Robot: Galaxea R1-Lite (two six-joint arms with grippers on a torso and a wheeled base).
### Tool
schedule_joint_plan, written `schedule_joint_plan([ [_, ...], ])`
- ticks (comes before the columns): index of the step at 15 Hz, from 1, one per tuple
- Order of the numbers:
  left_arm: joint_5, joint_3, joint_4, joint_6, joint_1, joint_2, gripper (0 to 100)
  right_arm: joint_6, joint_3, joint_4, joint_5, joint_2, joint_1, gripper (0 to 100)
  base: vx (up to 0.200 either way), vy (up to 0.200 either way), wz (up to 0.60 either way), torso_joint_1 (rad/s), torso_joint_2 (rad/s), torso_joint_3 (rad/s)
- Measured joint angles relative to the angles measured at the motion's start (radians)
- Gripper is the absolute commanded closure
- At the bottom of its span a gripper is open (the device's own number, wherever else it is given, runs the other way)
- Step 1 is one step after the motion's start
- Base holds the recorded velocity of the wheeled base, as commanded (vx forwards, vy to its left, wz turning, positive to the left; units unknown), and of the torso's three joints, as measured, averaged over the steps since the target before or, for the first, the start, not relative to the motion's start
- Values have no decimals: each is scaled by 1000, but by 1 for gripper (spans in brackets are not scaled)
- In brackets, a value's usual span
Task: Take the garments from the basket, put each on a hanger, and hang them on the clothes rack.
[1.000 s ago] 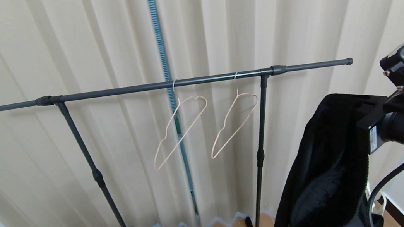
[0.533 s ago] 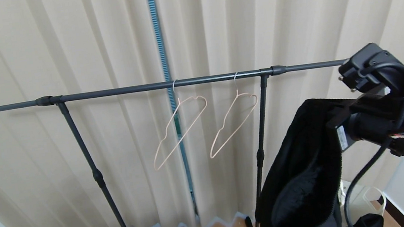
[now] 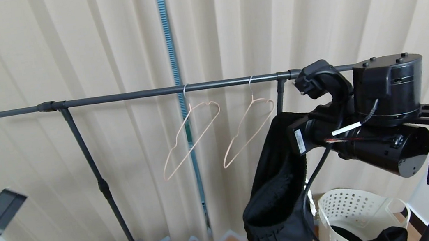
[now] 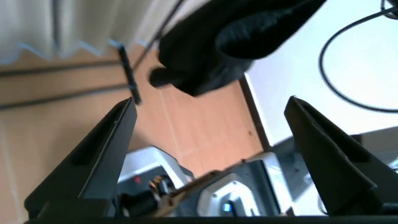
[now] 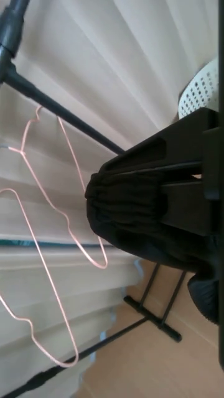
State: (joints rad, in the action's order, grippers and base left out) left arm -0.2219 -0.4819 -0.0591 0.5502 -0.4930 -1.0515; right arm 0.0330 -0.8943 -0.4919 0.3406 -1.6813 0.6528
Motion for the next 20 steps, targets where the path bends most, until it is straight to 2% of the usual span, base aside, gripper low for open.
schedule_joint_plan([
  [2,-4,-50,-50,39,-61,-144,0,-74,0,-3,74,0,31,100,0,0,0,0,0,0],
  [5,-4,-140,-83,78,-137,-352,0,-101,-7,-4,84,4,50,100,0,0,0,0,0,0],
  [8,-2,-246,-90,135,-177,-516,0,-110,-12,-5,106,6,69,100,0,0,0,0,0,0],
  [13,5,-318,-105,162,-243,-688,0,-111,-5,-4,114,11,103,100,0,0,0,0,0,0],
  [17,32,-342,-226,164,-253,-822,0,-111,6,-3,122,33,126,100,0,0,0,0,0,0],
  [20,54,-343,-264,162,-267,-893,0,-111,12,-4,137,41,131,100,0,0,0,0,0,0],
])
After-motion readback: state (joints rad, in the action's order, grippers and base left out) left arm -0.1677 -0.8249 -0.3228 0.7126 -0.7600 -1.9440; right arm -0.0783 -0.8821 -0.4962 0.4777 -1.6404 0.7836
